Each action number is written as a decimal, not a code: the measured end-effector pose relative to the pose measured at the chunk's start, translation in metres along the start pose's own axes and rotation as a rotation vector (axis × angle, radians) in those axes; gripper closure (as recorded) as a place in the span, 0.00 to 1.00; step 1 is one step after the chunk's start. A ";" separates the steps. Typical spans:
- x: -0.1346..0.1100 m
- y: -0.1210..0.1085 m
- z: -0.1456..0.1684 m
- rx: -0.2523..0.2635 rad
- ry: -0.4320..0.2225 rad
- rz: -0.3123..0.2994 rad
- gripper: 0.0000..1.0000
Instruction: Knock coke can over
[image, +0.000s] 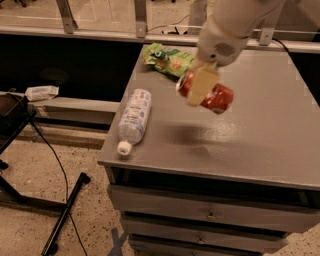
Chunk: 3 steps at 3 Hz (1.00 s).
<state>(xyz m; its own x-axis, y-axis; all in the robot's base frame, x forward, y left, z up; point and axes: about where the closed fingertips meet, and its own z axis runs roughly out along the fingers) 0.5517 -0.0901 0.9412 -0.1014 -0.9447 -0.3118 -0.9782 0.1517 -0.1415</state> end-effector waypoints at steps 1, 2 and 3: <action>-0.029 0.011 0.059 -0.036 0.202 -0.081 1.00; -0.023 -0.005 0.099 -0.001 0.402 -0.105 0.82; 0.028 -0.053 0.093 0.124 0.621 -0.080 0.52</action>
Offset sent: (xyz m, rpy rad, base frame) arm 0.1030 -0.0174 -0.0898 -0.9636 -0.1866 -0.0680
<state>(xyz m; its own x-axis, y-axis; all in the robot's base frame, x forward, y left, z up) 0.6180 -0.0972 0.8524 -0.1518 -0.9411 0.3020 -0.9626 0.0714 -0.2612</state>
